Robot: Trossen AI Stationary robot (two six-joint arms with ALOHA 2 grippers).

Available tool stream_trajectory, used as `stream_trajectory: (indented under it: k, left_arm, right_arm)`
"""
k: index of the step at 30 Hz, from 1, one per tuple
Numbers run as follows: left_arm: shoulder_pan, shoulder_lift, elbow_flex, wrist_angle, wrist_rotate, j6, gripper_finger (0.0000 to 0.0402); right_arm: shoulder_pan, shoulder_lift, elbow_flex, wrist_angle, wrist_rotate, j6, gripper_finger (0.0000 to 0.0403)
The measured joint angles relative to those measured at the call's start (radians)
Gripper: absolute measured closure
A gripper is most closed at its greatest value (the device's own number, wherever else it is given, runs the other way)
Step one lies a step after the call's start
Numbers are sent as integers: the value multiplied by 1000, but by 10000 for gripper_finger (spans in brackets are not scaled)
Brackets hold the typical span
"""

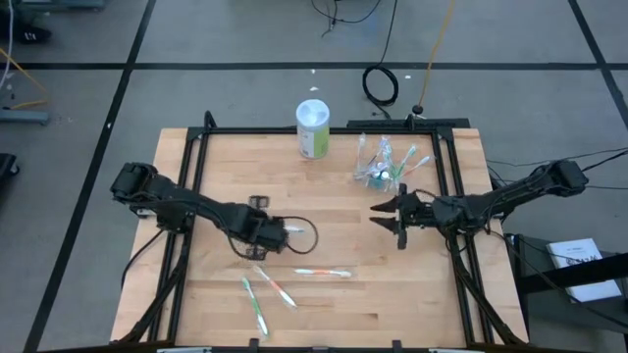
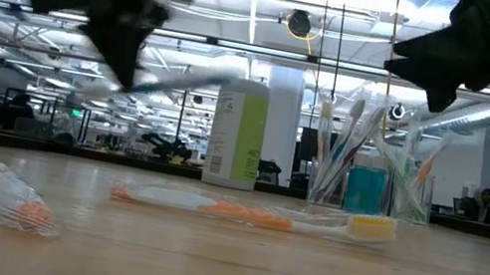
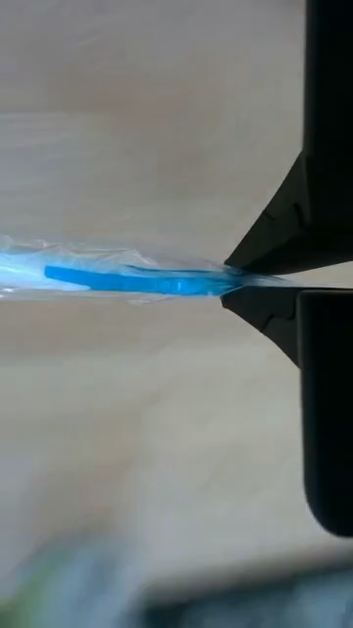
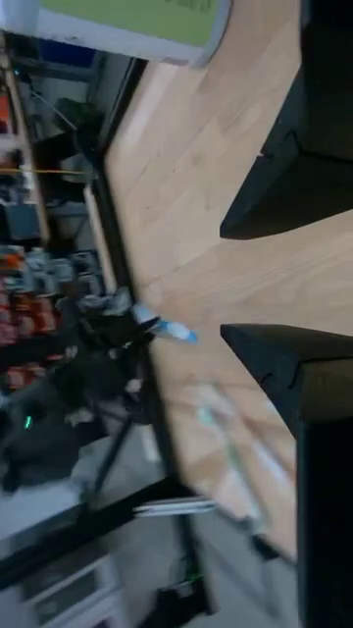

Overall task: Pick & Place toothbrushing station
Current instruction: Put the blue toothbrush into the transparent organizer

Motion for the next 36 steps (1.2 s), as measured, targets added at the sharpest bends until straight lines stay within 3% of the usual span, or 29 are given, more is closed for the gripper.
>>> stream_trajectory:
  k: [5, 10, 17, 21, 25, 30, 36]
  left_arm:
    - [-15, -1, 74, 296, -172, 527, 387]
    - [-15, 18, 75, 709, -176, 1040, 396]
    - [-10, 119, 75, 1058, -117, 1628, 388]
    - [-2, 192, 74, 1201, -135, 1782, 396]
    - [3, 225, 75, 1255, -96, 1914, 393]
    - [19, 231, 75, 1259, -59, 1926, 379]
    - [51, 231, 75, 1286, -39, 1960, 392]
  right_arm:
    - [-44, 72, -46, 136, -2, 147, 261]
    - [-98, 130, -70, 207, -3, 392, 261]
    - [-140, 243, -73, 364, -114, 544, 261]
    - [-140, 309, -72, 501, -209, 551, 261]
    - [-147, 346, -71, 570, -201, 542, 261]
    - [-153, 382, -61, 600, -209, 515, 261]
    - [-151, 460, 13, 610, -272, 485, 261]
